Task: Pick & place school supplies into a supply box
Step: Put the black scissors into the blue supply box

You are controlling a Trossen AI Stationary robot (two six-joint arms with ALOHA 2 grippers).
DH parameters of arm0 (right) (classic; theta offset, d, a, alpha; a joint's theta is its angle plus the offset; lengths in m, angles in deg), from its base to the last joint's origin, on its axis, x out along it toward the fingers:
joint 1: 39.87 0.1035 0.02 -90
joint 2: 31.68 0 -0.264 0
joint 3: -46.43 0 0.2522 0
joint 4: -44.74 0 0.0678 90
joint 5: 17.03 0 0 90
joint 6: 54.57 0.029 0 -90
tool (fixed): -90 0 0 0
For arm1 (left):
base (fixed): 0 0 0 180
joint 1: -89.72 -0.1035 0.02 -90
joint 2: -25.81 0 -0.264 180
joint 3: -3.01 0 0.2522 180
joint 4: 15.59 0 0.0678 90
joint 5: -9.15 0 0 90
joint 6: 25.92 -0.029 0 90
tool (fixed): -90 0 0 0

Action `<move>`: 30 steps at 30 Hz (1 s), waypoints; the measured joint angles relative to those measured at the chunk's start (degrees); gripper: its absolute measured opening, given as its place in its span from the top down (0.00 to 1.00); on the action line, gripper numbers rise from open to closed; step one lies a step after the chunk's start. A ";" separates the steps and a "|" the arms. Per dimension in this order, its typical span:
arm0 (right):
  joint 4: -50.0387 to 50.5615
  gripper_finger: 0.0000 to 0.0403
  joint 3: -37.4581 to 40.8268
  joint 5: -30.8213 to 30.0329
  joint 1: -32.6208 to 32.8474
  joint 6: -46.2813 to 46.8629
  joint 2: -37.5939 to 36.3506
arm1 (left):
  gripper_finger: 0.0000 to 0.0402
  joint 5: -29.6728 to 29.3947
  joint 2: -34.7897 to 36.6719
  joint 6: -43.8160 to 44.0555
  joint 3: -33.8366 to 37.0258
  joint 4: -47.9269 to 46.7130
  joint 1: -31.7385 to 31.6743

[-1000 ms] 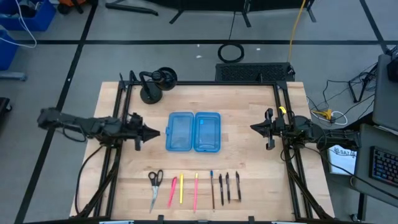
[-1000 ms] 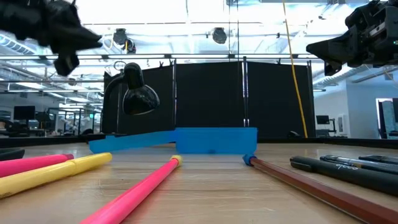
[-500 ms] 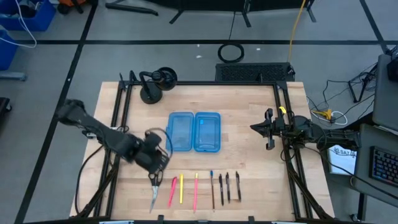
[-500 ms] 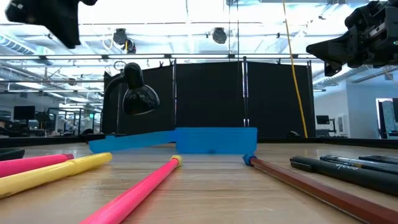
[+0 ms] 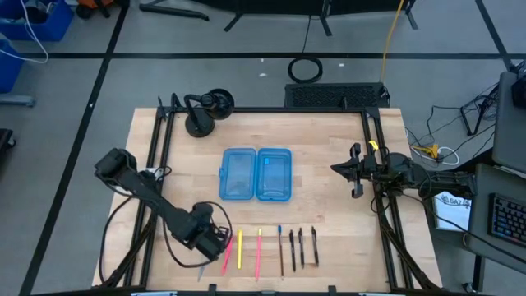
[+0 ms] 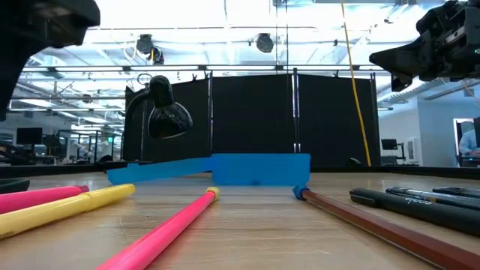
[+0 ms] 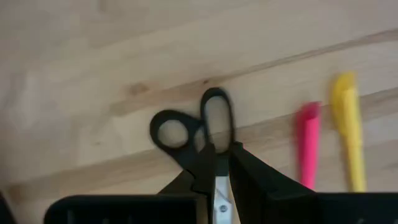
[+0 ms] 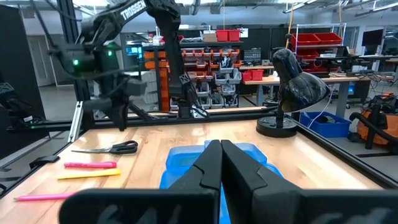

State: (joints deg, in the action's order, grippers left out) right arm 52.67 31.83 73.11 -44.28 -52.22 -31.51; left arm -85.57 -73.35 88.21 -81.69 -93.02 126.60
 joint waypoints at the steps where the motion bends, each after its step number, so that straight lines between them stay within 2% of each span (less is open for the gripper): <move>1: -0.02 1.00 0.00 0.02 0.00 0.01 0.00 | 0.88 0.51 -0.31 0.23 0.02 0.62 -0.06; 4: 0.00 1.00 0.02 0.11 0.00 0.00 0.00 | 0.87 2.98 -0.77 0.26 0.02 1.74 -0.32; 6: 0.00 1.00 0.00 0.12 0.00 0.00 0.00 | 0.84 2.08 -1.04 0.15 0.02 1.50 -0.15; 12: -0.95 1.00 0.02 0.13 0.00 0.00 0.00 | 0.65 0.21 -1.00 -0.87 0.02 1.26 -0.17; 16: -2.50 1.00 0.02 0.13 0.00 -0.02 0.00 | 0.57 0.12 -1.07 0.70 0.02 0.99 -0.13; 22: -2.98 1.00 0.02 0.13 0.00 -0.02 0.00 | 0.57 0.25 -3.53 4.49 0.11 0.59 0.38; 30: -2.98 1.00 0.02 0.15 0.00 -0.02 0.00 | 0.59 3.68 -6.52 9.63 0.11 0.80 0.72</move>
State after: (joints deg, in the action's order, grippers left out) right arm 49.70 31.85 73.26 -44.28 -52.24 -31.51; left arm -81.89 -79.86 97.84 -81.58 -92.22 127.32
